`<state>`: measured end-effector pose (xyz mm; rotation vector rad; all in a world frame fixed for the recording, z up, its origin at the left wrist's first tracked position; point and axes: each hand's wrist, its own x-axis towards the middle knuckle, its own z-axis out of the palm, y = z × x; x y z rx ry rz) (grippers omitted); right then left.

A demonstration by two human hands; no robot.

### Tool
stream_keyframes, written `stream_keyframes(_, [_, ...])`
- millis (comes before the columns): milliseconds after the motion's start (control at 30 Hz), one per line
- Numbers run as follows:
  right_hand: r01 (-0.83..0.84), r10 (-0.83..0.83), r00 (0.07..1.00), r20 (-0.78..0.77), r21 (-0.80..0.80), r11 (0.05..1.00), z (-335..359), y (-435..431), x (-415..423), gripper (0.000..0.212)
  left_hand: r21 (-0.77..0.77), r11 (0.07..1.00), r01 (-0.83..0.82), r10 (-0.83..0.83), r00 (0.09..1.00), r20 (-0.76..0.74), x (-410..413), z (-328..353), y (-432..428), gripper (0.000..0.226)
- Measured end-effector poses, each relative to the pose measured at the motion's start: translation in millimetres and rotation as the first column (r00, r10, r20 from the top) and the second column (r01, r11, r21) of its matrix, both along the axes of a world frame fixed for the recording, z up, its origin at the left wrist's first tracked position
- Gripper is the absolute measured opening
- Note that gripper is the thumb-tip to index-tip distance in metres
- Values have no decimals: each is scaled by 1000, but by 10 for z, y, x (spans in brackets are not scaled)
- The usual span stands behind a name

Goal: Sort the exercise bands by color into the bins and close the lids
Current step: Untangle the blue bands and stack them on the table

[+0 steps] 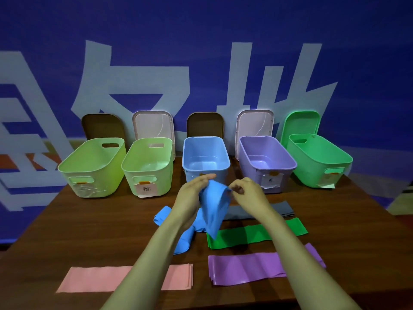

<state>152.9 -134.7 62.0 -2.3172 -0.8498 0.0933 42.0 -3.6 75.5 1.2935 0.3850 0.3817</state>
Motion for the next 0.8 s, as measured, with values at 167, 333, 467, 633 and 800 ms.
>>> stream_keyframes(167, [139, 12, 912, -410, 336, 932, 33, -40, -66, 8, 21, 1000, 8, -10, 998, 61, 4, 20, -17, 45])
stream_keyframes(333, [167, 230, 717, -659, 481, 861, 108, -27, -134, 31, -50, 999, -14, 20, 991, 133, -16, -12, -59, 48])
stream_keyframes(467, [25, 193, 821, -537, 371, 928, 55, 55, -98, 35, -100, 995, -25, 39, 989, 142, -88, -31, -68, 45])
stream_keyframes(633, [-6, 223, 736, -639, 323, 946, 20, 127, -110, 23, -73, 993, -93, 105, 977, 184, -146, -99, -2, 36])
stream_keyframes(800, [123, 209, 609, -765, 351, 928, -93, 173, -128, 27, -127, 980, -151, 174, 965, 194, -214, -174, 24, 25])
